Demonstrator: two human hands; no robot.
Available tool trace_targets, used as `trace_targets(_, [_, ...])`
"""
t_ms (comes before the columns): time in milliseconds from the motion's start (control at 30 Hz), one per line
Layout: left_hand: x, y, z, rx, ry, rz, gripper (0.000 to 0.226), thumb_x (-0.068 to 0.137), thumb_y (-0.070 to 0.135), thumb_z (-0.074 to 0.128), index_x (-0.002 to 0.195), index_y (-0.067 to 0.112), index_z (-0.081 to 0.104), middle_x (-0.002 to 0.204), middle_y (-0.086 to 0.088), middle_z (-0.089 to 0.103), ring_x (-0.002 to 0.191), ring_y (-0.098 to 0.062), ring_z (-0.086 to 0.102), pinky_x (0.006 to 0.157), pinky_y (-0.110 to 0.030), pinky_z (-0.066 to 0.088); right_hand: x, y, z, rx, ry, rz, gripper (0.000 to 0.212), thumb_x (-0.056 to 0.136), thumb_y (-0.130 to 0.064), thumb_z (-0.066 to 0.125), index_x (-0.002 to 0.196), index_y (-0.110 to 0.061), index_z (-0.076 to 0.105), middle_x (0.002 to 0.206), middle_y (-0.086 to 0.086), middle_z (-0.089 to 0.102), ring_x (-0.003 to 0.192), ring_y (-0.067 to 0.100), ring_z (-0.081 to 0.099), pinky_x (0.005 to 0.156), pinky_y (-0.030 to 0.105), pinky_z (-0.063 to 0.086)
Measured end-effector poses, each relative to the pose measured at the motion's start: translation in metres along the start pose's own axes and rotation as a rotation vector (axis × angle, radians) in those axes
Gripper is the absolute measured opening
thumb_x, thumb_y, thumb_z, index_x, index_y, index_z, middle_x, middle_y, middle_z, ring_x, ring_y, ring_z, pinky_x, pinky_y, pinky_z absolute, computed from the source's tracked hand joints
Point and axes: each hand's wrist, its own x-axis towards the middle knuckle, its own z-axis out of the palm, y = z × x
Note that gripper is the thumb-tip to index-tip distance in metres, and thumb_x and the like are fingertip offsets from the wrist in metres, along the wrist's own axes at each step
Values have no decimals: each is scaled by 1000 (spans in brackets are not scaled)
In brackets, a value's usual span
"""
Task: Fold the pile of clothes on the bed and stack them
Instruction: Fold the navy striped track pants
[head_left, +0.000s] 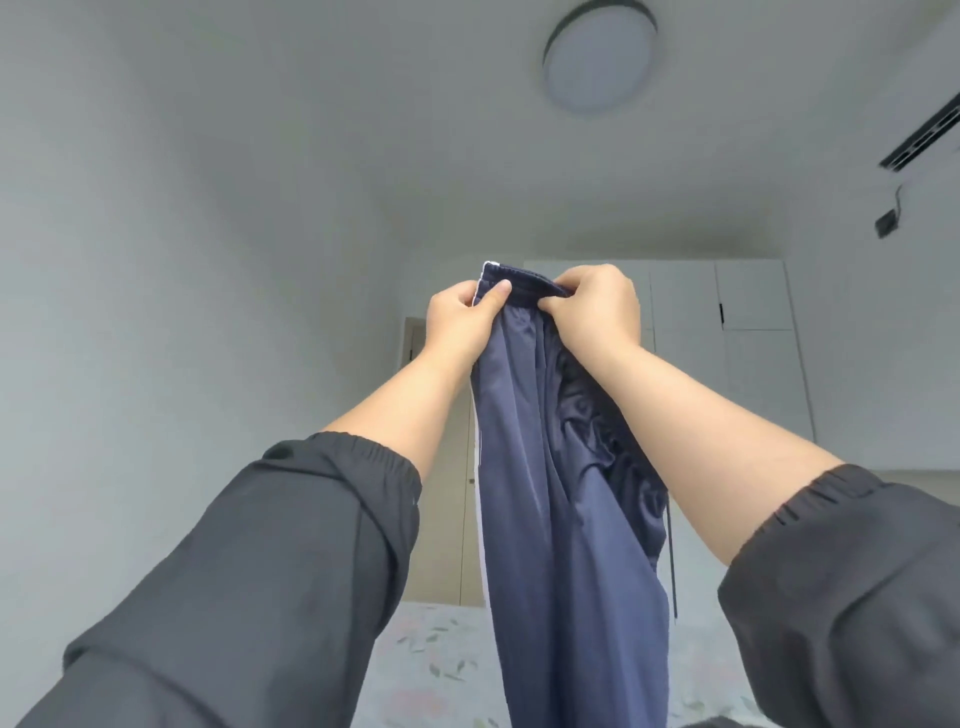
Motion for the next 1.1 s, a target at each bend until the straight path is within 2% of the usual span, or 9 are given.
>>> trace_targets(167, [13, 22, -16, 79, 133, 40, 26, 90, 23, 63, 81, -2, 61, 74, -6, 50, 68, -15, 42, 63, -28, 34, -3, -9, 4, -372, -81, -136, 6, 85, -18, 60, 85, -14, 55, 94, 9, 66, 90, 32, 60, 69, 30, 33])
trace_targets(267, [20, 17, -27, 112, 243, 15, 28, 89, 24, 63, 67, 10, 54, 65, 0, 46, 60, -14, 36, 58, -27, 30, -6, -5, 3, -504, -130, -95, 10, 86, -12, 60, 84, -15, 51, 100, 12, 65, 95, 33, 60, 72, 30, 32])
trace_targets(467, [32, 9, -54, 103, 469, -33, 41, 93, 23, 59, 57, 19, 39, 57, 7, 40, 53, -10, 34, 54, -25, 29, -4, -5, -9, -660, -19, -82, 19, 81, 0, 54, 79, -16, 47, 100, 12, 67, 98, 32, 62, 83, 34, 34])
trace_targets(533, [32, 11, -56, 66, 525, -43, 39, 96, 25, 55, 61, 18, 38, 61, 6, 41, 57, -11, 36, 56, -26, 30, 2, -1, -12, -506, 103, -29, 12, 84, -12, 59, 79, -16, 49, 97, 12, 67, 95, 31, 62, 82, 34, 34])
trace_targets(633, [32, 23, -51, -20, 546, -78, 29, 100, 29, 46, 77, 11, 47, 69, 5, 47, 71, -17, 46, 60, -24, 32, 9, -5, -15, 93, 311, 230, 24, 80, -36, 69, 79, -14, 58, 90, 7, 65, 84, 28, 60, 72, 30, 41])
trace_targets(700, [33, 36, -44, -76, 486, -130, 28, 101, 33, 42, 85, 12, 50, 74, 5, 51, 80, -19, 49, 70, -22, 34, 12, -16, -16, 546, 370, 399, 29, 75, -32, 73, 67, -15, 51, 68, -1, 57, 62, 19, 52, 56, 22, 43])
trace_targets(767, [35, 50, -37, -111, 416, -165, 29, 101, 37, 39, 92, 13, 53, 75, 6, 50, 83, -19, 50, 75, -24, 35, 14, -34, -18, 784, 373, 475, 39, 75, -29, 73, 59, -17, 41, 53, -7, 42, 45, 11, 38, 38, 16, 31])
trace_targets(967, [43, 101, -17, -183, 343, -152, 43, 102, 38, 34, 116, 3, 56, 81, 2, 52, 83, -19, 48, 71, -26, 35, 39, -83, -38, 839, 433, 269, 33, 79, -30, 70, 65, -15, 44, 57, -9, 46, 48, 2, 41, 42, 6, 34])
trace_targets(1100, [44, 112, -23, -145, 362, -72, 33, 102, 37, 37, 86, 12, 50, 73, 5, 48, 83, -19, 48, 74, -24, 33, 50, -77, -50, 592, 457, 269, 34, 83, -30, 64, 64, -16, 40, 63, -6, 49, 63, 17, 50, 51, 20, 34])
